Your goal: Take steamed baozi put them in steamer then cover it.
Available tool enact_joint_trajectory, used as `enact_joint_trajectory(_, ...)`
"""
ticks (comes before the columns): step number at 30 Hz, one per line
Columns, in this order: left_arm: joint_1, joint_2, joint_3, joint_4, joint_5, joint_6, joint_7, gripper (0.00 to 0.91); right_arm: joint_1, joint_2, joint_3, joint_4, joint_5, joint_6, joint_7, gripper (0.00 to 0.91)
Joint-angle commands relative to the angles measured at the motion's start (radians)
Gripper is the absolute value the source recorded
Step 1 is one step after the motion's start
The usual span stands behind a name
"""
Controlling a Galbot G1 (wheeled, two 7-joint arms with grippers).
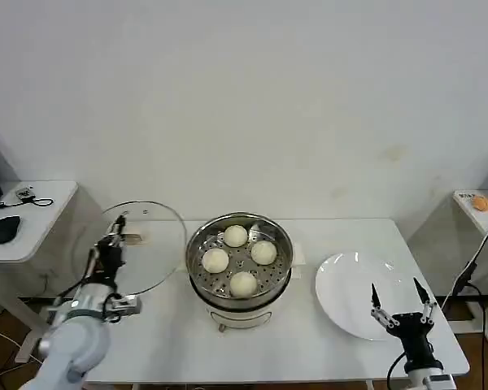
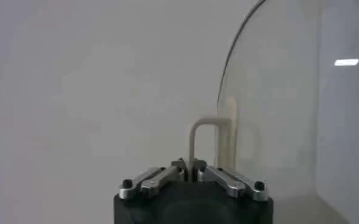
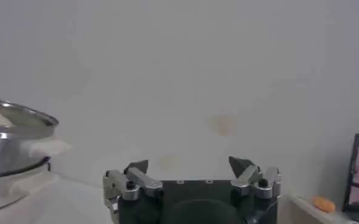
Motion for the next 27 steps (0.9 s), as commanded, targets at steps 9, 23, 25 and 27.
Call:
enact_joint_trajectory(9,-0.195,-0.247,0.331,-0.054,0.265,0.177,0.255,0.000,0.010,0.019,-0.032,-0.011,-0.050,-0.004,0.002,0.907)
enact_joint_trajectory(23,-0.162,-0.422,0.408,0.016,0.425,0.177,0.290,0.000,0.026,0.011,-0.067,-0.051,-0.065,0.001,0.001,0.907)
enact_joint_trajectory(25,-0.166,-0.430,0.411,0.024,0.428,0.177,0.291,0.000,0.024,0.015,-0.071,-0.050,-0.070,0.002,0.001,0.907)
enact_joint_trajectory(27,-0.180,-0.438,0.416,0.042,0.433,0.174,0.290,0.000,0.020,0.019,-0.071,-0.050,-0.073,0.003,0.001,0.907)
